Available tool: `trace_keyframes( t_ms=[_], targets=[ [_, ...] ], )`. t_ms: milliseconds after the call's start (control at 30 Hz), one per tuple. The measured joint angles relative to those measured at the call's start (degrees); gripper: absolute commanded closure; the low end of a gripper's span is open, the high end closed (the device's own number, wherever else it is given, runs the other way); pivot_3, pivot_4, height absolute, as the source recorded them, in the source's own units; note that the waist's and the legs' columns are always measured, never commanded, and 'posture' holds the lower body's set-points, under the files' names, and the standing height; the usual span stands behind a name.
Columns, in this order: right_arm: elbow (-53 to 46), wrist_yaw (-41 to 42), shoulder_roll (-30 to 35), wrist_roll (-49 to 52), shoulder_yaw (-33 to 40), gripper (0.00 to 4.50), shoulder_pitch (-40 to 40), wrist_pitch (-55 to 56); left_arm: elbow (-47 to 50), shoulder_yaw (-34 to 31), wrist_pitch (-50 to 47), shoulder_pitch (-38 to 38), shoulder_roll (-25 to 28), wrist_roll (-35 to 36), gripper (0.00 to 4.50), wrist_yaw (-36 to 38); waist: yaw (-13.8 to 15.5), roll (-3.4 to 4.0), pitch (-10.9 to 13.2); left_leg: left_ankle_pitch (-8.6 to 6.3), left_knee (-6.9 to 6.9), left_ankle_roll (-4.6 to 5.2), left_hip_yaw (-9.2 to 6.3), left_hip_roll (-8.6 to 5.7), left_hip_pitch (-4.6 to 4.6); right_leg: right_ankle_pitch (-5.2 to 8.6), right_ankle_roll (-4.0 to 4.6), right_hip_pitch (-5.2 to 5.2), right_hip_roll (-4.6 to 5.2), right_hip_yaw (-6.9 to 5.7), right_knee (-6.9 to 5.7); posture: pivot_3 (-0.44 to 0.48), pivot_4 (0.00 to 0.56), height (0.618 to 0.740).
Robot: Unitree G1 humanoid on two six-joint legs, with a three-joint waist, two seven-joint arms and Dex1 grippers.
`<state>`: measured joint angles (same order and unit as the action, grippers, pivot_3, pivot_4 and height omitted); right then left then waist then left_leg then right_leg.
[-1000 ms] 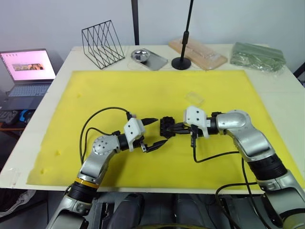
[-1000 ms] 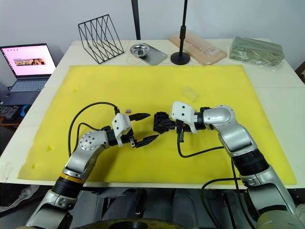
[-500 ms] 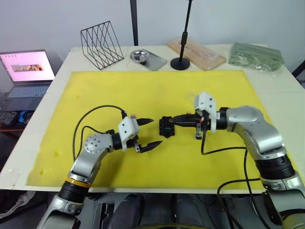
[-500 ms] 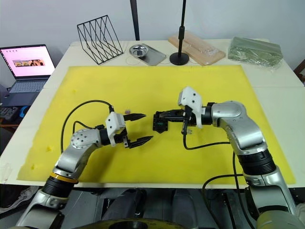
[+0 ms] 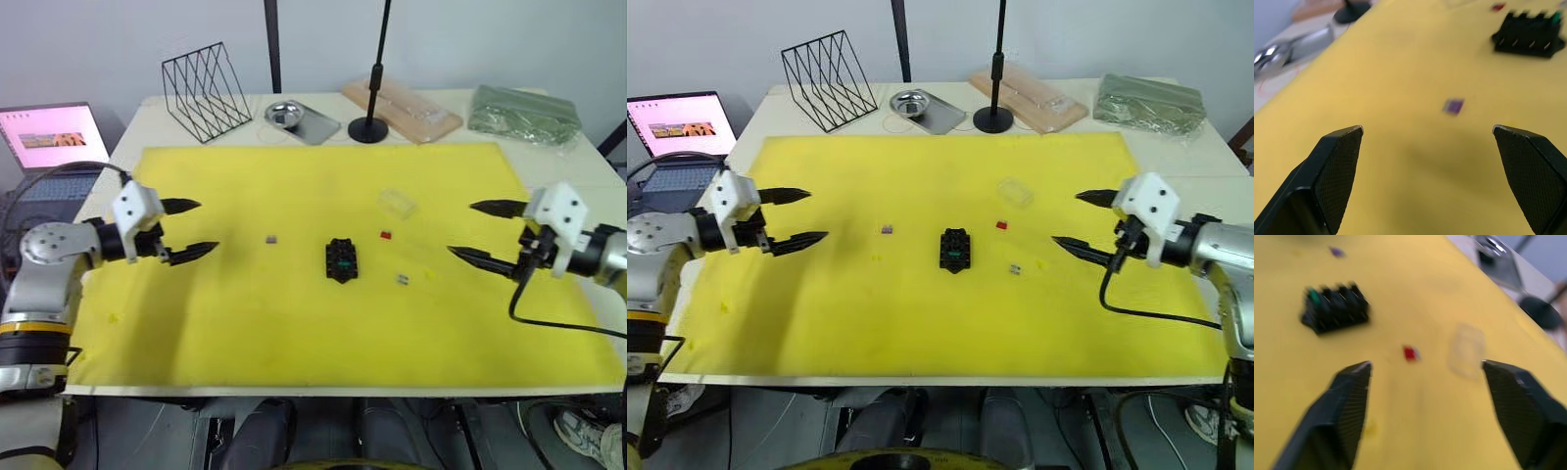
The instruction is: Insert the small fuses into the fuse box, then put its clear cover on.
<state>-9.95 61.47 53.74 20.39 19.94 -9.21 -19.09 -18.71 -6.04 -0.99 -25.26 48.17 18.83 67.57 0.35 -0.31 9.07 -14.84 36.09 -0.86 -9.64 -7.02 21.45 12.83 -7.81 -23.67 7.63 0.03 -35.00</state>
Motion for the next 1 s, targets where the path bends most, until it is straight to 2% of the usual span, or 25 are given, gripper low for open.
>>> trace_keyframes(
  t_ms=[300, 500, 633, 700, 733, 833, 933, 967, 1000],
  targets=[
    [3.7, -0.9, 0.0, -0.2, 1.7, 0.02, 2.7, 3.7, -4.9, -0.6, 4.4, -0.3, 0.7, -1.4, 0.0, 0.9, 0.3, 0.01, 0.0, 0.0, 0.03, 0.0, 0.0, -0.01, 0.0, 0.0, 0.0, 0.02, 0.02, 0.02, 0.0, 0.0, 0.15, 0.74],
    [-3.9, -3.2, -1.0, 3.0, -1.8, 0.02, -0.3, -1.4, -0.5, -1.9, -0.9, 0.2, -0.4, 1.9, 0.0, 0.3, 0.0, 0.01, 0.0, 0.0, 0.0, 0.0, -0.02, 0.02, 0.01, 0.0, 0.0, -0.01, 0.01, 0.03, -0.01, 0.0, 0.15, 0.74],
    [-11.0, -5.4, -3.5, 6.5, -7.0, 0.02, -6.7, -6.2, 4.3, -3.4, -14.3, 0.7, -0.5, 7.0, 0.0, -3.0, -0.2, 0.02, 0.0, -0.01, -0.01, 0.0, -0.05, 0.02, 0.03, 0.02, -0.02, -0.04, 0.0, 0.04, -0.02, 0.0, 0.15, 0.74],
    [-15.2, -6.9, -5.3, 7.4, -11.3, 0.02, -10.5, -8.2, 6.5, -5.1, -28.8, 0.2, -0.5, 12.8, 0.0, -6.8, -0.2, -0.04, 0.1, -0.01, -0.01, 0.0, -0.1, 0.01, 0.04, 0.05, -0.06, -0.04, -0.03, 0.03, -0.05, 0.0, 0.15, 0.74],
    [-16.4, -7.2, -5.9, 7.4, -12.9, 0.02, -11.3, -8.3, 7.2, -5.9, -32.8, 0.0, -0.6, 14.8, 0.0, -7.9, -0.2, -0.09, 0.1, -0.01, 0.0, 0.0, -0.11, 0.01, 0.04, 0.06, -0.08, -0.04, -0.03, 0.03, -0.06, 0.0, 0.15, 0.74],
    [-19.2, -8.6, -7.7, 5.9, -18.9, 0.02, -13.1, -8.7, 9.6, -10.9, -51.0, -1.1, -1.9, 24.6, 0.0, -14.0, 0.0, -0.19, 0.2, -0.01, 0.04, 0.0, -0.14, -0.04, 0.06, 0.08, -0.11, -0.02, -0.02, 0.03, -0.06, 0.0, 0.15, 0.74],
    [-19.5, -9.4, -7.7, 4.4, -20.7, 0.02, -13.3, -8.6, 9.7, -16.7, -66.0, -2.0, -3.9, 33.2, 0.0, -19.7, 0.2, -0.19, 0.2, -0.01, 0.05, 0.0, -0.14, -0.06, 0.03, 0.08, -0.11, -0.01, -0.02, 0.04, -0.08, 0.0, 0.15, 0.74],
    [-19.4, -9.7, -7.8, 3.9, -21.2, 0.02, -13.7, -8.6, 8.3, -21.0, -75.7, -2.9, -6.5, 38.3, 0.0, -23.8, 0.2, -0.19, 0.2, 0.0, 0.04, -0.01, -0.15, -0.06, -0.01, 0.08, -0.11, 0.0, -0.03, 0.03, -0.11, 0.0, 0.15, 0.74],
    [-19.4, -9.8, -7.9, 3.8, -21.4, 0.02, -13.9, -8.6, 7.9, -21.9, -78.0, -3.0, -7.4, 39.5, 0.0, -24.9, 0.1, -0.19, 0.2, 0.0, 0.05, -0.01, -0.15, -0.05, -0.02, 0.08, -0.11, 0.0, -0.04, 0.03, -0.13, 0.0, 0.15, 0.74]
  ],
)
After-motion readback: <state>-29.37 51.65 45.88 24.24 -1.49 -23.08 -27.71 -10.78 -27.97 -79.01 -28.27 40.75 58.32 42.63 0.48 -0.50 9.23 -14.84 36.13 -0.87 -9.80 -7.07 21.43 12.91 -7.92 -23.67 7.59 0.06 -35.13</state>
